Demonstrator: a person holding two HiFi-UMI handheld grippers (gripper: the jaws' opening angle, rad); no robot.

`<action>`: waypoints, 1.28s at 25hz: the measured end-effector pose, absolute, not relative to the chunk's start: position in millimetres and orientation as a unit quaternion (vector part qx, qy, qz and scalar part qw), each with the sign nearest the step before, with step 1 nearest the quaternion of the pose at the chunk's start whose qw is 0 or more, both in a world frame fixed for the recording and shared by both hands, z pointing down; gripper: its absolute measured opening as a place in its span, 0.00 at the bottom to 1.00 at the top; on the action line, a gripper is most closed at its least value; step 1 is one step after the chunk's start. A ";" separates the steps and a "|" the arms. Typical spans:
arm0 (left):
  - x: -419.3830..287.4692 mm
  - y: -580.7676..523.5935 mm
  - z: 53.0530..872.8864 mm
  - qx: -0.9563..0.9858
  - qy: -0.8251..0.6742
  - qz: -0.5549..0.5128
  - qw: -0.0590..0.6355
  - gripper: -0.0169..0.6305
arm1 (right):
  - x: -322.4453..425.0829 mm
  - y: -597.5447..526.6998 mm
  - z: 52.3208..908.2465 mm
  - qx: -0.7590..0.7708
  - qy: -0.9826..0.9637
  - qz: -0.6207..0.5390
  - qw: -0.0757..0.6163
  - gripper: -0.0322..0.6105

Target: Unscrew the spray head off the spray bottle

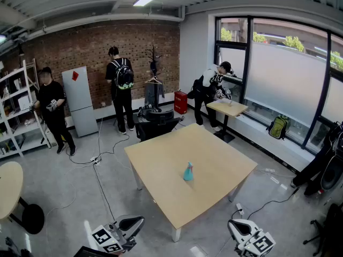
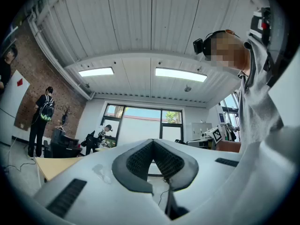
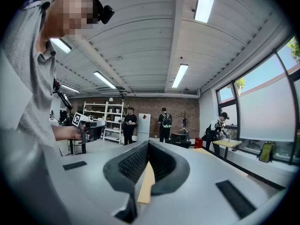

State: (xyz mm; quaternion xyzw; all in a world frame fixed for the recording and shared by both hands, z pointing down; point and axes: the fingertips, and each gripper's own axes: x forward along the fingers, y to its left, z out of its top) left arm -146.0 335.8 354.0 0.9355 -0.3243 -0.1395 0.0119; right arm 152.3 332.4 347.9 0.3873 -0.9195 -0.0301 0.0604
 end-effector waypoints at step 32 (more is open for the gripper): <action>-195.3 255.5 402.3 0.957 -0.245 -0.136 0.069 0.03 | 81.2 270.8 364.8 0.444 -0.894 0.005 0.062 0.06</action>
